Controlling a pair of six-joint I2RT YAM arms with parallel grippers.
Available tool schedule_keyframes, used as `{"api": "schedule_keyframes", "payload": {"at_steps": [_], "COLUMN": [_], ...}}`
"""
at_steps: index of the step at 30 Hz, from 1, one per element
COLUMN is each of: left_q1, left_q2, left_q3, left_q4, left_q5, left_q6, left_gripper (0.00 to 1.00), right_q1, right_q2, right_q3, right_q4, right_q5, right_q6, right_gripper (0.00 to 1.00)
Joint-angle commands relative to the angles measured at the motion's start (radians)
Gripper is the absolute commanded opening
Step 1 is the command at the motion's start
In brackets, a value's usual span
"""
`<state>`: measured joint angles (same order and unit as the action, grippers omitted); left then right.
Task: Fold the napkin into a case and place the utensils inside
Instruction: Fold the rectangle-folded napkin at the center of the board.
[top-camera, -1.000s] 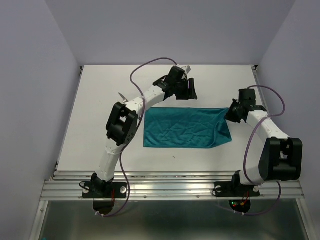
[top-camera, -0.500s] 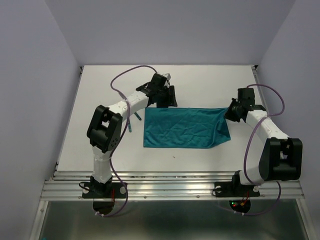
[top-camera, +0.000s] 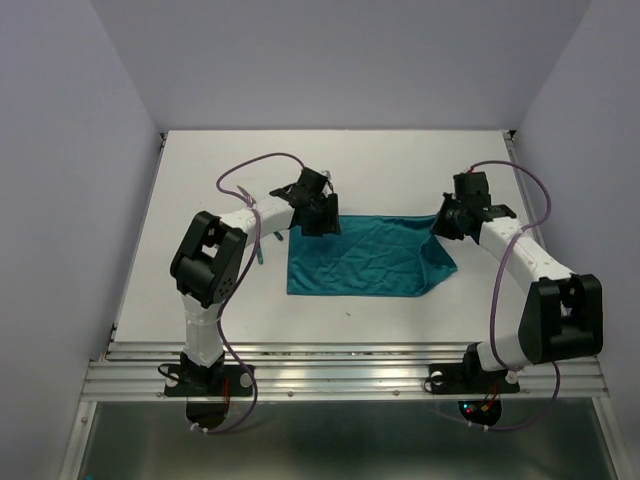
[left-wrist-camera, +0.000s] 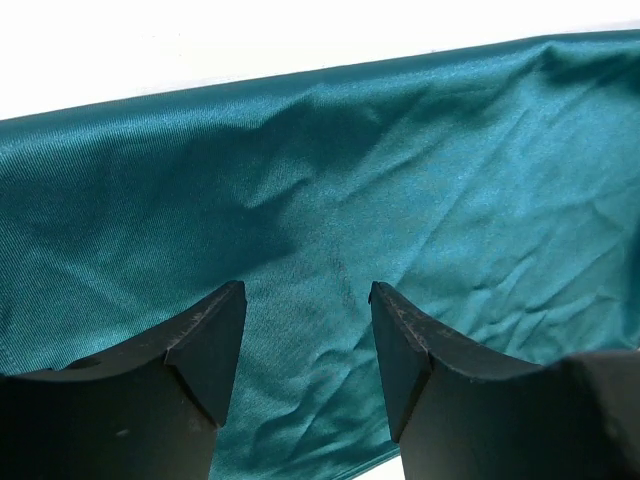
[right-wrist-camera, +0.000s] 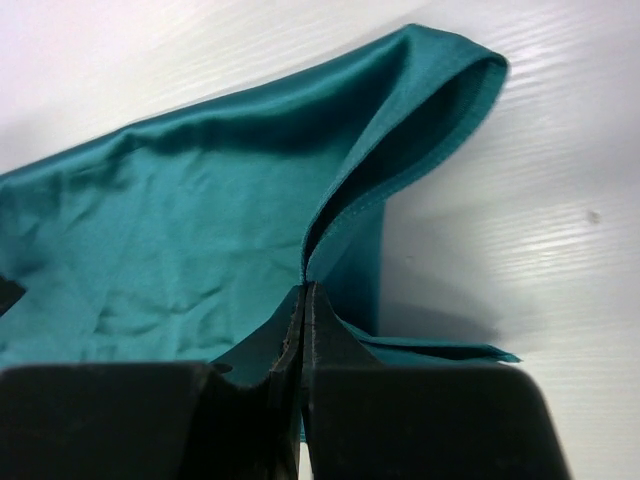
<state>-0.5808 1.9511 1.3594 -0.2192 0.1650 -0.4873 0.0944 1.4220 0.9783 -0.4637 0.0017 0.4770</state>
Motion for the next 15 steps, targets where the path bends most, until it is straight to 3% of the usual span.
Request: {"api": "schedule_keyframes", "payload": {"at_steps": [1,15], "left_q1": [0.001,0.001], "left_q2": [-0.06,-0.043], "left_q3": [-0.026,-0.043], "left_q4": [0.049,0.073], "left_q5": [-0.013,-0.004], "left_q6": [0.004,-0.014], "left_gripper": [0.64,0.64], "right_q1": [0.071,0.388], "right_q2": [0.003,0.161], "right_q3": [0.063,0.197], "right_q4": [0.019,0.06], "right_q5": [0.02,0.032], "right_q6": [0.029,0.089], "right_gripper": [0.01,0.01]}}
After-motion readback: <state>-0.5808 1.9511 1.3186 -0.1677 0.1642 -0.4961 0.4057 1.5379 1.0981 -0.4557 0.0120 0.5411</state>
